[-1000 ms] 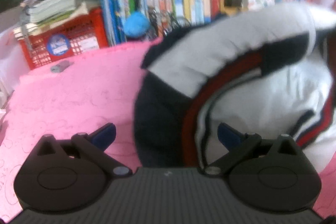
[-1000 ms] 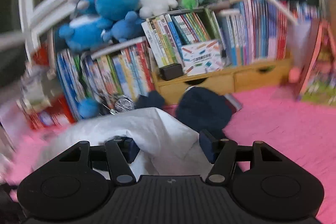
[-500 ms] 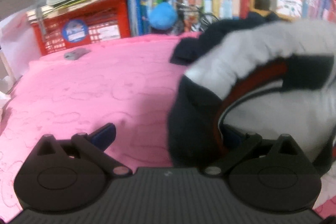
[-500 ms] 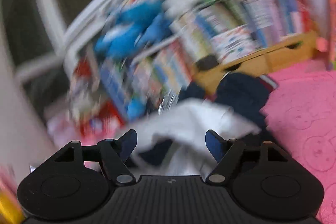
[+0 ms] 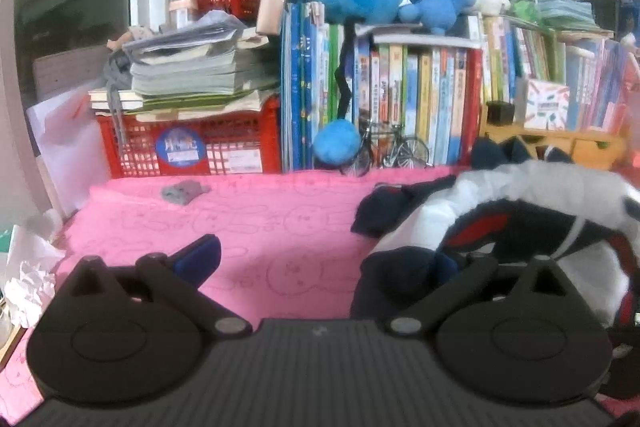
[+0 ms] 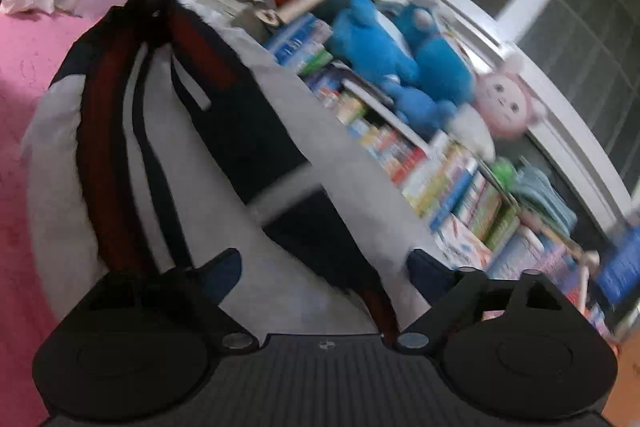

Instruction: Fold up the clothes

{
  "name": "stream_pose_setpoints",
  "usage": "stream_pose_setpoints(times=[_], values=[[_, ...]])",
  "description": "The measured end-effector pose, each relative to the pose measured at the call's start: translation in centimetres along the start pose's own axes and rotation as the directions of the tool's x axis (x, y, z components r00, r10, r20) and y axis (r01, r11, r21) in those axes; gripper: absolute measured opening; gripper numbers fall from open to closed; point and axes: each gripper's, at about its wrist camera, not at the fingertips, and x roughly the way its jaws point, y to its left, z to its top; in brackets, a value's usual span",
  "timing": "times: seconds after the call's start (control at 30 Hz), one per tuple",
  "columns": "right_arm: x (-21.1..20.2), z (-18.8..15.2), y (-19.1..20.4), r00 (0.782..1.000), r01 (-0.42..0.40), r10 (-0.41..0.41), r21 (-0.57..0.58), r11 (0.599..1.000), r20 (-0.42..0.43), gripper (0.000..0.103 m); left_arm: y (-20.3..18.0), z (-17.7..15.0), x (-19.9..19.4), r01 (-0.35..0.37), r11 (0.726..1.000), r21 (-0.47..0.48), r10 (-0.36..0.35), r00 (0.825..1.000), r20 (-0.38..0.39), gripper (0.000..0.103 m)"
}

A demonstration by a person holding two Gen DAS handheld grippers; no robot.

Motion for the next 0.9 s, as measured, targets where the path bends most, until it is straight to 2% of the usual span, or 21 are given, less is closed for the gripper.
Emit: stream_pose_setpoints(times=[0.07, 0.13, 0.2, 0.3, 0.33, 0.4, 0.47, 0.57, 0.63, 0.67, 0.73, 0.8, 0.83, 0.87, 0.9], values=[[1.3, 0.6, 0.9, 0.998, 0.055, -0.054, -0.032, 0.998, 0.043, 0.094, 0.2, 0.0, -0.8, 0.031, 0.999, -0.012, -0.031, 0.999, 0.006, 0.103], [2.1, 0.9, 0.8, 0.992, 0.112, -0.111, -0.015, 0.994, 0.065, 0.094, 0.2, -0.1, -1.2, 0.053, 0.999, -0.001, -0.053, 0.999, 0.011, 0.103], [1.8, 1.3, -0.3, 0.986, 0.143, -0.147, 0.053, 0.988, 0.081, 0.093, -0.3, -0.4, -1.2, 0.064, 0.998, 0.017, -0.064, 0.998, 0.007, 0.103], [-0.9, 1.8, -3.2, 0.979, 0.138, -0.162, 0.18, 0.974, 0.123, 0.093, -1.5, -1.1, -0.9, 0.091, 0.994, 0.055, -0.091, 0.996, -0.006, 0.103], [-1.7, 1.9, -4.3, 0.978, 0.123, -0.156, 0.225, 0.966, 0.135, 0.093, -2.0, -1.3, -0.9, 0.101, 0.992, 0.072, -0.101, 0.995, -0.01, 0.103], [-3.5, 1.8, -6.9, 0.986, 0.014, -0.068, 0.337, 0.941, 0.15, 0.093, -3.3, -1.7, -0.7, 0.123, 0.986, 0.113, -0.123, 0.992, -0.011, 0.103], [-5.4, 1.3, -9.2, 0.985, -0.092, 0.016, 0.443, 0.892, 0.173, 0.093, -4.6, -2.1, -0.5, 0.139, 0.979, 0.147, -0.138, 0.99, -0.015, 0.103], [-6.8, 0.5, -12.4, 0.968, -0.237, 0.136, 0.579, 0.78, 0.212, 0.093, -6.4, -2.6, -0.1, 0.161, 0.967, 0.196, -0.16, 0.987, -0.021, 0.103], [-7.0, -0.3, -14.5, 0.947, -0.322, 0.219, 0.668, 0.671, 0.236, 0.093, -7.7, -3.1, 0.3, 0.146, 0.96, 0.239, -0.15, 0.989, -0.002, 0.103], [-6.6, -0.8, -15.5, 0.933, -0.358, 0.266, 0.712, 0.604, 0.243, 0.093, -8.4, -3.4, 0.6, 0.117, 0.958, 0.263, -0.125, 0.992, 0.016, 0.103], [-5.8, -1.8, -17.5, 0.894, -0.419, 0.357, 0.789, 0.45, 0.271, 0.094, -9.3, -3.8, 1.2, 0.058, 0.951, 0.304, -0.076, 0.996, 0.048, 0.103], [-4.8, -3.5, -19.0, 0.824, -0.488, 0.443, 0.84, 0.239, 0.352, 0.094, -9.2, -3.6, 1.4, 0.018, 0.951, 0.307, -0.042, 0.997, 0.071, 0.103], [-4.4, -4.3, -19.7, 0.798, -0.501, 0.461, 0.852, 0.152, 0.388, 0.095, -8.7, -3.4, 1.4, 0.002, 0.957, 0.289, -0.027, 0.996, 0.082, 0.103], [-4.5, -4.8, -20.4, 0.81, -0.485, 0.445, 0.863, 0.142, 0.382, 0.095, -7.9, -3.1, 1.3, -0.013, 0.966, 0.26, -0.011, 0.996, 0.089, 0.103], [-4.6, -5.2, -21.1, 0.834, -0.456, 0.421, 0.875, 0.16, 0.357, 0.096, -6.9, -2.5, 1.2, -0.025, 0.975, 0.221, 0.004, 0.995, 0.096, 0.103]])
